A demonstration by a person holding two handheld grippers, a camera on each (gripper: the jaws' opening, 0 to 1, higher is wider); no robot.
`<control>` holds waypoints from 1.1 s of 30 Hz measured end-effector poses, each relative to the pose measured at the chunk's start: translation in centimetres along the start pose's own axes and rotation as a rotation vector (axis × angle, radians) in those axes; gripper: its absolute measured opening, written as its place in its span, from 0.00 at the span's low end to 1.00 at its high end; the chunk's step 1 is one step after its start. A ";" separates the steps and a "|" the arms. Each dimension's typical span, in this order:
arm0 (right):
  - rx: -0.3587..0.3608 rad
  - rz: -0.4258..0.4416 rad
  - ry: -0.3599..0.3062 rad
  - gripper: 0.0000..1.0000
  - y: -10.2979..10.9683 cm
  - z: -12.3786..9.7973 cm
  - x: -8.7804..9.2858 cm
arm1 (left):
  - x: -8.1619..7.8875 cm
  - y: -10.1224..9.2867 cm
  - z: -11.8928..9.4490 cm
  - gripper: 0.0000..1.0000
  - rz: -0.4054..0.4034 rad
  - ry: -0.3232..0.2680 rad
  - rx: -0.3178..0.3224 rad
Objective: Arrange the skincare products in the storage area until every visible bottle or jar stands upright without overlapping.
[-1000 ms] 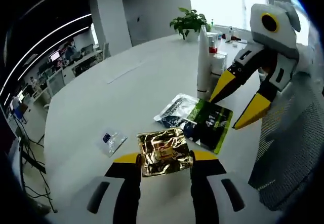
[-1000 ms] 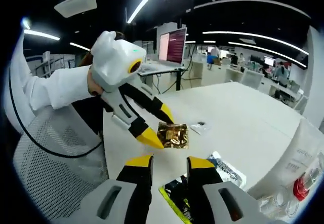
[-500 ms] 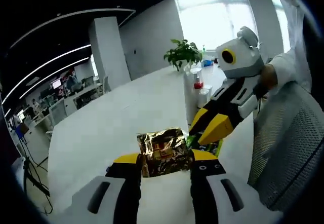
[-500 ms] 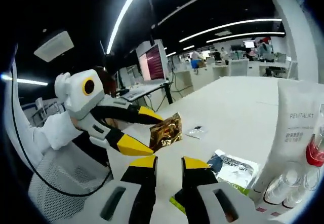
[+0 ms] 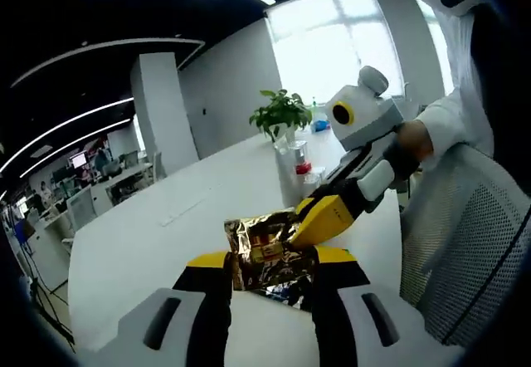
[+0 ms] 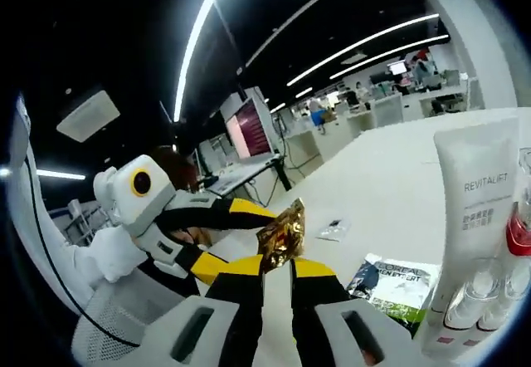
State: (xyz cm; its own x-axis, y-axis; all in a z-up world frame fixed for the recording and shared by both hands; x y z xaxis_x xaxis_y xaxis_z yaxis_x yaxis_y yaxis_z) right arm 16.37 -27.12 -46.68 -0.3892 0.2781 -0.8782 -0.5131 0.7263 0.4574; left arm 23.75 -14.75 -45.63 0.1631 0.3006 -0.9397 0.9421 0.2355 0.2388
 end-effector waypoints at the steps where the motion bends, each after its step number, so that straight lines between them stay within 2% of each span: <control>1: -0.005 0.004 -0.001 0.04 0.0 0.0 0.0 | 0.1 0.1 0.1 0.33 -0.004 0.003 0.000; 3: -0.008 0.006 0.000 0.00 0.2 0.0 0.0 | 0.2 0.1 0.2 0.33 -0.009 0.005 0.004; 8: -0.024 -0.015 0.008 0.00 0.5 0.0 -0.1 | 0.1 -0.4 0.6 0.34 -0.011 0.005 0.004; 11: -0.023 -0.026 0.006 0.00 0.7 -0.1 -0.3 | 0.1 -0.4 -0.3 0.34 -0.018 0.006 0.005; 12: -0.009 -0.044 0.011 0.00 0.4 -0.2 -0.4 | 0.2 -0.1 -0.3 0.33 -0.018 0.016 -0.003; 13: -0.010 -0.044 0.013 0.00 0.4 -0.3 -0.4 | 0.4 0.3 -0.5 0.31 0.001 0.036 -0.037; 14: -0.010 -0.040 0.010 0.00 0.3 -0.4 -0.5 | 0.6 0.5 -0.6 0.29 -0.013 0.061 -0.035; 15: -0.003 -0.031 -0.002 0.00 0.2 -0.6 -0.6 | 0.4 0.8 -0.8 0.28 -0.070 0.058 -0.067; 17: 0.001 -0.040 0.002 0.00 0.1 -0.7 -0.7 | 0.1 1.4 -0.9 0.28 -0.167 0.017 -0.074; 19: -0.005 -0.045 0.004 0.00 0.1 -0.7 -0.7 | -0.2 1.6 -1.0 0.29 -0.236 0.002 -0.050; 23: -0.043 -0.080 0.035 0.00 0.8 -0.6 -0.7 | -0.2 1.7 -0.8 0.31 -0.259 0.008 -0.011; 26: -0.073 -0.144 0.097 0.00 1.0 -0.6 -0.4 | -0.1 1.9 -0.5 0.25 -0.259 0.017 -0.003; 29: -0.140 -0.123 0.105 0.00 1.5 -0.6 -0.3 | 0.4 1.5 -1.1 0.19 -0.275 0.038 0.017; 33: -0.153 -0.153 0.142 0.00 1.6 -1.0 -0.1 | 0.2 0.6 -1.4 0.16 -0.305 0.024 0.076</control>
State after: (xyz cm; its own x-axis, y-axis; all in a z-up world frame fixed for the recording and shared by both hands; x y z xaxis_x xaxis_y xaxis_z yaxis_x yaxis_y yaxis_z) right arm 14.87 -26.61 -45.69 -0.3956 0.0736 -0.9155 -0.6798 0.6467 0.3457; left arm 23.97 -13.27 -45.30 -0.1361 0.2484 -0.9591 0.9660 0.2480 -0.0728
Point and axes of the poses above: the point that each gripper's makers call its tool centre point, and the gripper's own axes: z roughly forward along the fingers, y roughly to its left, x roughly out of its underside, the point moved 8 cm from there along -z, roughly backward along the fingers, and after that the axes turned 10 degrees about -x, right-handed, at the moved point
